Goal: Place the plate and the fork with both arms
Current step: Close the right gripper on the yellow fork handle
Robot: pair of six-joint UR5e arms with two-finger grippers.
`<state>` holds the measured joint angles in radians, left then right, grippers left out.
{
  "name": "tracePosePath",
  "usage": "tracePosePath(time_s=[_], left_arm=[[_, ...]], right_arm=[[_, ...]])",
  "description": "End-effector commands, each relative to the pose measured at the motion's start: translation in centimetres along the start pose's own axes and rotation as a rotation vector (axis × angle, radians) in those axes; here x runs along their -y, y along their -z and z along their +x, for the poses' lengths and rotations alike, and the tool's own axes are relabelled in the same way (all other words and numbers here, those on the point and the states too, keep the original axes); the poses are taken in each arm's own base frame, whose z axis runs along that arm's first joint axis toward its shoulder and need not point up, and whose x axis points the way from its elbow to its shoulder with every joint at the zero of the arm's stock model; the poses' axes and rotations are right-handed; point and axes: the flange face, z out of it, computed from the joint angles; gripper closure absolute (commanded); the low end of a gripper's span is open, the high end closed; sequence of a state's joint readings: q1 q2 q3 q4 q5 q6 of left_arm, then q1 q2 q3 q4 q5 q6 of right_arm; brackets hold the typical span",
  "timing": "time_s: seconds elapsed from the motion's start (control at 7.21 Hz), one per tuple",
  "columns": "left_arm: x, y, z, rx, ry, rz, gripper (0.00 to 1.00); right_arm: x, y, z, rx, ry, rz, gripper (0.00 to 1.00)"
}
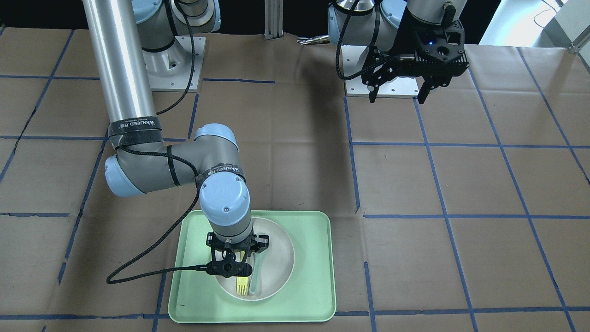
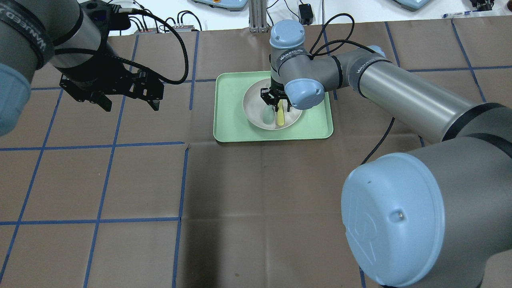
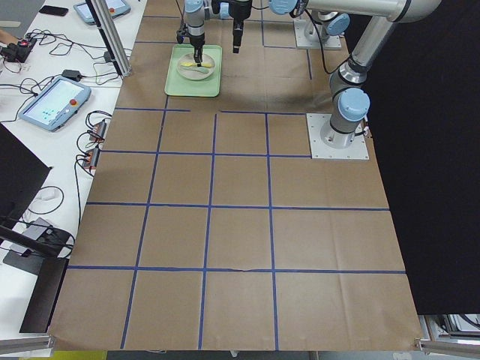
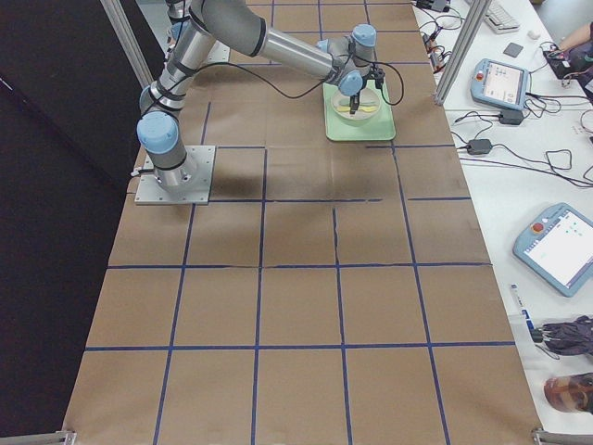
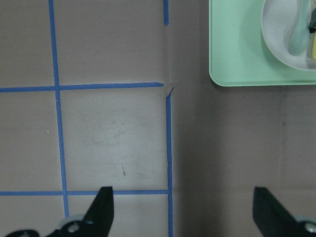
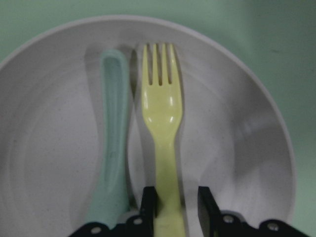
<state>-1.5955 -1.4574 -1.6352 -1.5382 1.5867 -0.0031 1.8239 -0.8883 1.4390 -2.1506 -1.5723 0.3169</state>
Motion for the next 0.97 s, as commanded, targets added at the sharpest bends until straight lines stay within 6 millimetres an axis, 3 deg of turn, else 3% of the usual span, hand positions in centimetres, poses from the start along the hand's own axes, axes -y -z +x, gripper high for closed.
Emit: tracePosePath(time_s=[0.0, 0.14, 0.55, 0.83], left_arm=[[-0.1, 0.2, 0.1, -0.001, 0.0, 0.004, 0.0], [-0.3, 0.3, 0.0, -0.002, 0.002, 0.004, 0.0], [-0.6, -0.2, 0.0, -0.003, 0.017, -0.038, 0.0], [-1.2, -0.7, 0.2, -0.013, 0.012, -0.088, 0.0]], right_arm=[[0.1, 0.2, 0.0, 0.001, -0.001, 0.004, 0.84], [0.3, 0.6, -0.1, 0.001, -0.001, 0.013, 0.94], [1.4, 3.0, -0.5, 0.006, -0.015, 0.031, 0.96], [1.0, 5.3, -0.4, 0.005, -0.019, 0.029, 0.96]])
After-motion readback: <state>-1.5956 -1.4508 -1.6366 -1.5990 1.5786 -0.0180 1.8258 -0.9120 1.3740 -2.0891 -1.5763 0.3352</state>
